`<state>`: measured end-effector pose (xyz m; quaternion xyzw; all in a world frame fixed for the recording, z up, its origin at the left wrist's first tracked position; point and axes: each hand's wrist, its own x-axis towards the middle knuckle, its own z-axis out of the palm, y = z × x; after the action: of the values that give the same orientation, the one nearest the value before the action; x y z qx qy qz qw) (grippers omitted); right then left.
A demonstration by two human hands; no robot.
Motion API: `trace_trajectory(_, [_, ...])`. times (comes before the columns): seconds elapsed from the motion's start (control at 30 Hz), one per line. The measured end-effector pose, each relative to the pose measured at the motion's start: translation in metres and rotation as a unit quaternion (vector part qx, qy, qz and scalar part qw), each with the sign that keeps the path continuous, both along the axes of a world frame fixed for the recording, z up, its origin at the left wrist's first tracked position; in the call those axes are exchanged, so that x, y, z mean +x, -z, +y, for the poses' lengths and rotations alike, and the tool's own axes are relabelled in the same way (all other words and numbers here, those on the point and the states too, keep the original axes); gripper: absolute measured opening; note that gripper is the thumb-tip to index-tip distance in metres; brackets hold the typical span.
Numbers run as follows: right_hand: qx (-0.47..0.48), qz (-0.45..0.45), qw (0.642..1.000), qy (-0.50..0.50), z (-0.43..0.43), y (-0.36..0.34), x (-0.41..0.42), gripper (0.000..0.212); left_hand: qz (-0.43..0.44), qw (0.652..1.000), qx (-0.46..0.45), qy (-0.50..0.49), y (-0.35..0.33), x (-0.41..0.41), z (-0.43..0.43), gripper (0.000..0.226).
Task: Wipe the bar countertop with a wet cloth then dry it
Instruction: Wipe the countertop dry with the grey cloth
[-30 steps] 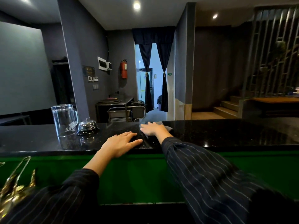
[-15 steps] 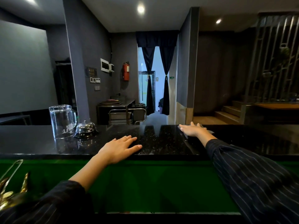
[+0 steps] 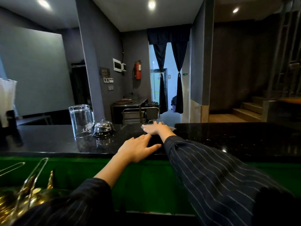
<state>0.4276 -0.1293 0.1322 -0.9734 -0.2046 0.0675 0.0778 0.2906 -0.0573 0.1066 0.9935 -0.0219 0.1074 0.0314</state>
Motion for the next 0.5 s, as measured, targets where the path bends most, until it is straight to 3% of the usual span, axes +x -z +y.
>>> trace_trajectory(0.23, [0.005,0.018,0.998,-0.057,-0.035,-0.001,-0.030,0.053,-0.132,0.991,-0.029,0.013,0.010,-0.016,0.007,0.045])
trace_trajectory(0.37, [0.013,0.007,1.000,-0.020,-0.085,0.002,-0.035,0.052,-0.182,0.983,0.000,0.006,0.021,-0.039,0.014,0.064])
trace_trajectory(0.5, [0.011,-0.004,0.999,0.048,-0.115,0.008,-0.036,0.055,-0.234,0.971,-0.008,-0.047,0.053,-0.068,0.028,0.063])
